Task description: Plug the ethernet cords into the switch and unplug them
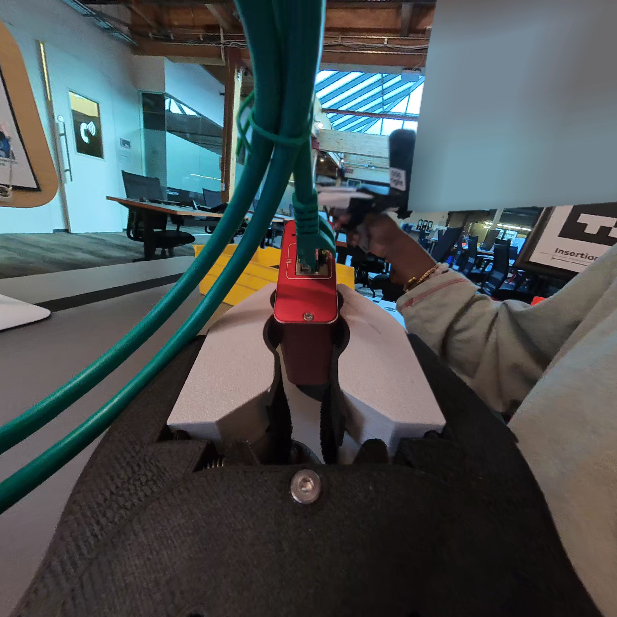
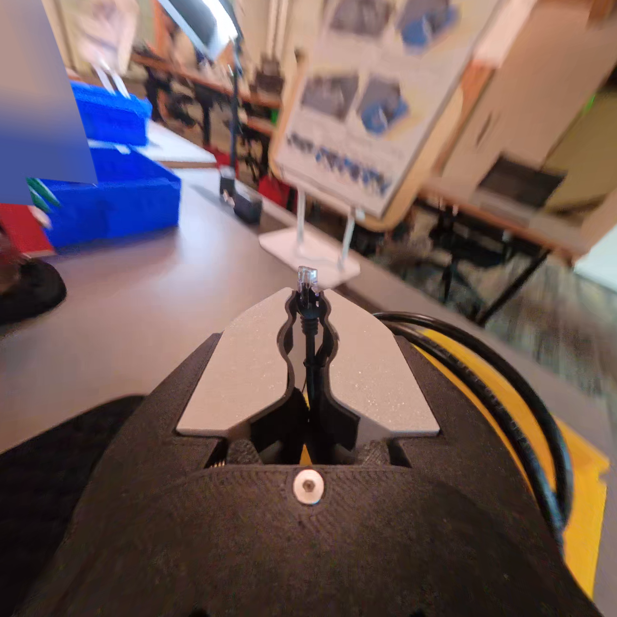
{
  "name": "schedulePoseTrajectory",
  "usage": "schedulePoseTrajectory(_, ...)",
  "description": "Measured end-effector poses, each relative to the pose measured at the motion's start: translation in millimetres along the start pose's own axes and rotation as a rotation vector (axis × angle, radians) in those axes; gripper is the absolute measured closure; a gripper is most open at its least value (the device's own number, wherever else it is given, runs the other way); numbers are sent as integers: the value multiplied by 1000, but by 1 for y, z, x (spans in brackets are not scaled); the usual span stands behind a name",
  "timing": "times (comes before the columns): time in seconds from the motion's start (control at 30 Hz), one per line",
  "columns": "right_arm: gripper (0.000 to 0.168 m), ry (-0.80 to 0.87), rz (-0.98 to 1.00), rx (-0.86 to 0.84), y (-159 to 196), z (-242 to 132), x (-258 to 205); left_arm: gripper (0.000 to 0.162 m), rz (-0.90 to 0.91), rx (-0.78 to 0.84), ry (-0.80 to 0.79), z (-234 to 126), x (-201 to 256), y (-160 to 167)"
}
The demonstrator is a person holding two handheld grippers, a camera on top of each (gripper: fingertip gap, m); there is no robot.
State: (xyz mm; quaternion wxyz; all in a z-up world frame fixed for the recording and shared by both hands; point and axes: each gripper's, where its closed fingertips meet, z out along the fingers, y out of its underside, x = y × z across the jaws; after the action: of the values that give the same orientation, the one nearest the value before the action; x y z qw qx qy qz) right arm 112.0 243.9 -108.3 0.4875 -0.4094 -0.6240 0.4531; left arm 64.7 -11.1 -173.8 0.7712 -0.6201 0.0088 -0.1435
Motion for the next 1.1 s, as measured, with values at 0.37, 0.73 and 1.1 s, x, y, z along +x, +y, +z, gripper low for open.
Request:
schedulePoseTrajectory(0.37,149,157,282,-492,130,2,42,133,-45,-81,-34,3,-8,15)
schedulePoseTrajectory(0.73,110,-196,147,-68,8,43,-81,133,-128,-335,3,10,-3,57)
schedulePoseTrajectory(1.1,128,-955,114,-191,12,94,-257,133,-127,-418,75,11,10,70)
